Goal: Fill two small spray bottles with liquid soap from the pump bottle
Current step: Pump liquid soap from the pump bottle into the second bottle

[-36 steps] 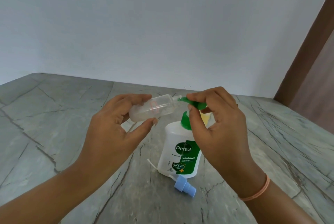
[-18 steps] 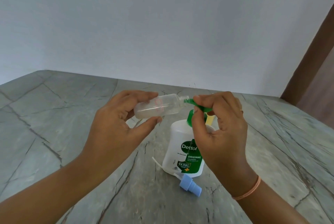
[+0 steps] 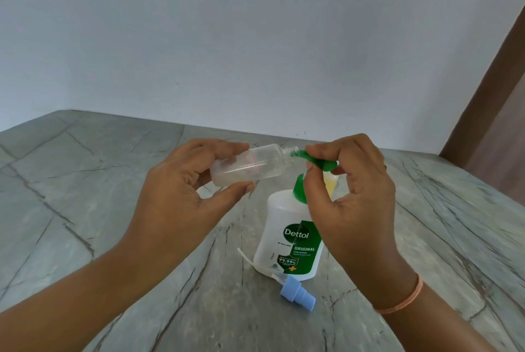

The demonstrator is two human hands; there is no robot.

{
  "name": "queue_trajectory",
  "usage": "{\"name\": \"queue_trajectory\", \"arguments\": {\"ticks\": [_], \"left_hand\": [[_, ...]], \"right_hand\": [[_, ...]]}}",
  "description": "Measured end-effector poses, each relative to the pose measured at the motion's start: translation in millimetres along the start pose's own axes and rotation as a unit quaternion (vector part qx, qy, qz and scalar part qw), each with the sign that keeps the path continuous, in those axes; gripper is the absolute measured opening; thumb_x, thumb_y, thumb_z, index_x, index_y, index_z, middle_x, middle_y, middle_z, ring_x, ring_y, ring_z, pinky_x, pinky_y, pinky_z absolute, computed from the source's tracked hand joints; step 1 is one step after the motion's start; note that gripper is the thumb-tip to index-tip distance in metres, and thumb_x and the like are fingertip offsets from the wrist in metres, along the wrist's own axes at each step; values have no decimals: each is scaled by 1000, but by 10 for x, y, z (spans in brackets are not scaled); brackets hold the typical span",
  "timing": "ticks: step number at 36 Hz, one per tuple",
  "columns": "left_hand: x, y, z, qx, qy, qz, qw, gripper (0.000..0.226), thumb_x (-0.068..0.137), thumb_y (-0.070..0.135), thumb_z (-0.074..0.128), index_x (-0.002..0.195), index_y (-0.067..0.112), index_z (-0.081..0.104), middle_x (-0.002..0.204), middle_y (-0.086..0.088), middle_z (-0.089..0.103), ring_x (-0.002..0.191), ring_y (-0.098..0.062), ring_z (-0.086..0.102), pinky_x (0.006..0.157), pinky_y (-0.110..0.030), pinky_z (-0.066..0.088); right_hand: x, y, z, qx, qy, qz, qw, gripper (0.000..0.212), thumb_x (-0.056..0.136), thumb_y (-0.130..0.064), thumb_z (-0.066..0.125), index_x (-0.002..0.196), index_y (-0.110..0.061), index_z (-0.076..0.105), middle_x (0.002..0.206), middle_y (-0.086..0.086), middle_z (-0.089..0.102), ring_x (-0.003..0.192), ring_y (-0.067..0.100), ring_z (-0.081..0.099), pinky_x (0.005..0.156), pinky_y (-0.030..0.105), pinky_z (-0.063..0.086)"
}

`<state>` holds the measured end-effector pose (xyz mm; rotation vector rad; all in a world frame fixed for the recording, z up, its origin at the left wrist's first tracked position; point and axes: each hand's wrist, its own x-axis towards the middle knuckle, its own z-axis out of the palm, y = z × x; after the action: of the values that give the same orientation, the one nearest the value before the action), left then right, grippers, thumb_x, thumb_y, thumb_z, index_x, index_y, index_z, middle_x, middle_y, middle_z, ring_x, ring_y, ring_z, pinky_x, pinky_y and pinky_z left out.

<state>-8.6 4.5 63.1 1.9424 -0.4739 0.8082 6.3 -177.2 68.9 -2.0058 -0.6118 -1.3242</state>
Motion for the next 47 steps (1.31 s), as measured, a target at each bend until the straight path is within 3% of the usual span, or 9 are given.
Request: {"name": "queue_trajectory", "arguments": {"ticks": [8, 16, 19, 24, 31, 38, 47], "left_hand": [[11, -23, -9, 5, -7, 0, 1000, 37, 65, 36, 68, 101, 38, 60, 101, 25, 58, 97, 8, 57, 78, 0, 43], [1, -3, 4, 5, -4, -8, 1000, 38, 64, 35, 70, 99, 44, 57, 97, 25, 61, 97, 10, 56, 74, 2, 42], [-5, 2, 18, 4, -1, -15, 1000, 38, 64, 34, 72, 98, 44, 57, 107, 31, 54, 96, 9, 56, 72, 2, 41], [-27, 14, 28, 7, -3, -16, 1000, 37, 64, 37, 71, 96, 46, 54, 94, 29, 61, 96, 9, 56, 70, 2, 42], [-19, -18, 23, 13, 6, -11, 1000, 38, 64, 33, 73, 98, 39, 59, 99, 24, 60, 97, 4, 58, 72, -1, 45], [-17, -13, 27, 12, 2, 3, 1000, 36, 66, 35, 71, 98, 42, 56, 99, 25, 59, 95, 4, 59, 74, -1, 45], [-25, -4, 39, 14, 6, 8, 1000, 35, 67, 36, 69, 99, 39, 56, 99, 25, 58, 95, 3, 58, 73, -2, 46]], "right_hand": [[-76, -2, 89, -5, 25, -1, 1000, 13, 78, -11, 51, 81, -5, 62, 79, 2, 55, 73, 21, 50, 64, 33, 43], [21, -18, -39, -12, -22, 5, 1000, 17, 80, -19, 49, 87, -12, 63, 85, -8, 54, 79, 16, 53, 65, 35, 49], [29, -18, -31, -16, -24, 2, 1000, 16, 81, -19, 50, 87, -13, 63, 86, -10, 52, 79, 16, 53, 64, 37, 50], [-12, -8, 19, -3, 5, -1, 1000, 15, 81, -17, 50, 84, -9, 62, 83, -7, 52, 78, 14, 50, 65, 35, 49], [-85, 5, 99, -8, 25, 7, 1000, 15, 79, -13, 50, 81, -5, 62, 79, 4, 56, 74, 22, 50, 65, 32, 42], [-66, -1, 29, 5, 1, 19, 1000, 17, 80, -17, 49, 89, -11, 62, 87, -7, 54, 80, 17, 52, 65, 39, 49], [-17, 0, 29, 5, 5, 9, 1000, 18, 80, -18, 50, 86, -8, 64, 85, -6, 52, 79, 17, 52, 65, 34, 48]]}}
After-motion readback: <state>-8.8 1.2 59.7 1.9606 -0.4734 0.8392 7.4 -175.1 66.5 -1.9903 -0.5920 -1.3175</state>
